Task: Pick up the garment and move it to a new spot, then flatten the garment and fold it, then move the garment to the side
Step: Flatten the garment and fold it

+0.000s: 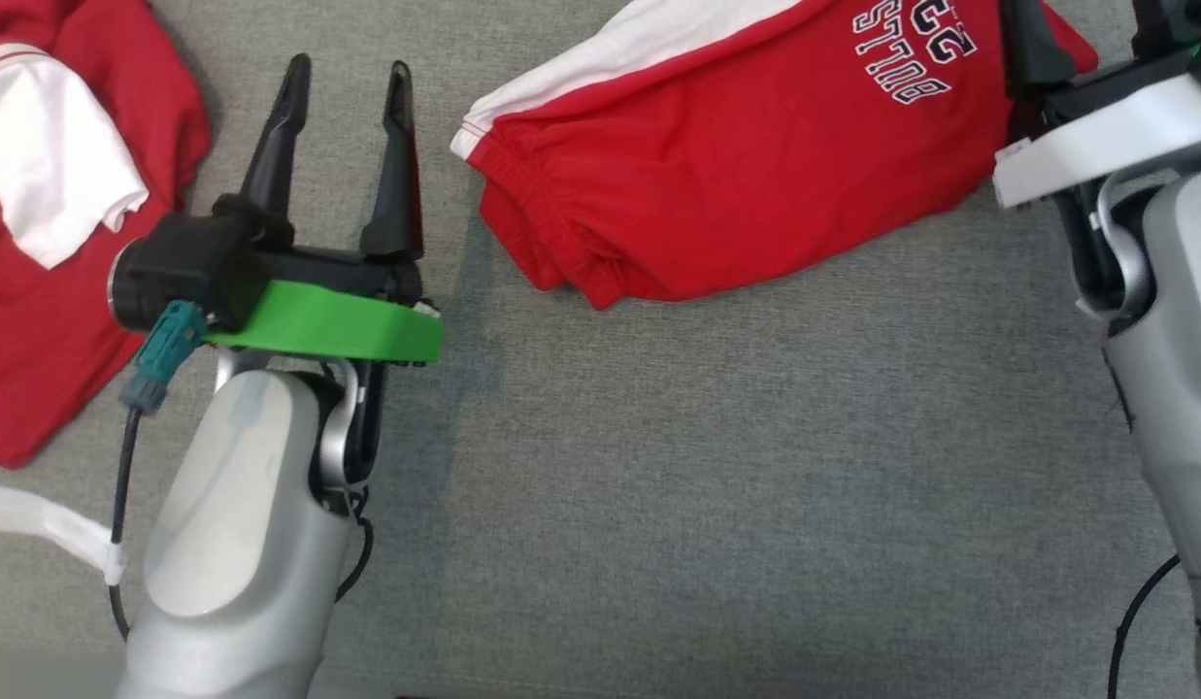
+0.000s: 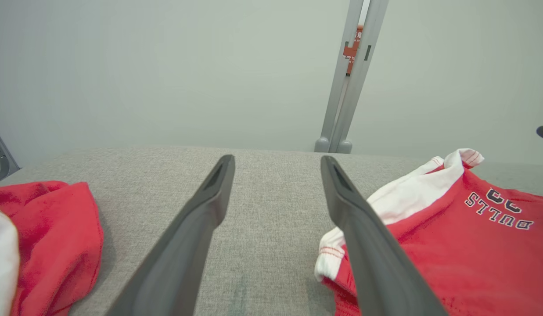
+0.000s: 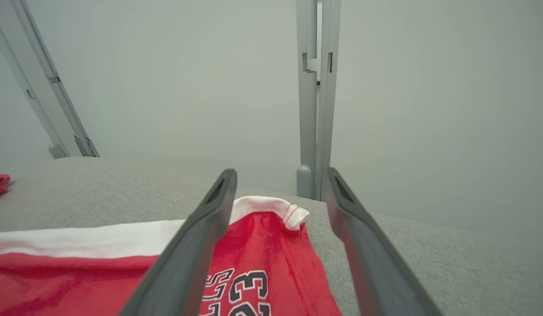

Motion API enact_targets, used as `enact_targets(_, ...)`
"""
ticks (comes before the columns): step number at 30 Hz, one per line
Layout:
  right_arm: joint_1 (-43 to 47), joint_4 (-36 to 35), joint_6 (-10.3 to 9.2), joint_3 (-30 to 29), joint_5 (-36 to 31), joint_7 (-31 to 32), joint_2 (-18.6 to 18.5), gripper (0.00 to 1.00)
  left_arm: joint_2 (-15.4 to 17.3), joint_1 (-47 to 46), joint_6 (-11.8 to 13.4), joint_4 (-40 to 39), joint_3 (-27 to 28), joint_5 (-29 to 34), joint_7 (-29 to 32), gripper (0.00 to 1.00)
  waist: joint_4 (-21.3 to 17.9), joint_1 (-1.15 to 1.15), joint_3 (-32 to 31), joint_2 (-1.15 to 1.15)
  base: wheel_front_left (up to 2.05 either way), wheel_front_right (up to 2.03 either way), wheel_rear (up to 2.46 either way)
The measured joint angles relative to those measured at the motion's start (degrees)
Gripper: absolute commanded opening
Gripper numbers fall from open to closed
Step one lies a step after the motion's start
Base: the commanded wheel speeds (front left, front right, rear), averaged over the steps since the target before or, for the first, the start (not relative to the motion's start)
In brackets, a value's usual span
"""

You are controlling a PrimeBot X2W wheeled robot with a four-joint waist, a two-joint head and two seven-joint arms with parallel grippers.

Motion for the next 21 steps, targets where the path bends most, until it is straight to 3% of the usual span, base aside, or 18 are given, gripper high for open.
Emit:
enact_targets(10,15.77,-13.13,0.0,-5.54,-3.83,0.0,6.28,1.0,2.31,7.51,0.75,-4.76,9.2,4.87,0.0,1.0,-6.7,0.0,-3.61,0.0,0.0,0.0,0.0)
enact_targets(21,29.42,-17.96,-0.01,-7.09,-4.5,0.0,9.42,1.0,3.0,16.64,0.77,-6.2,11.48,6.98,0.0,1.0,-12.59,0.0,-9.14,0.0,0.0,0.0,0.0)
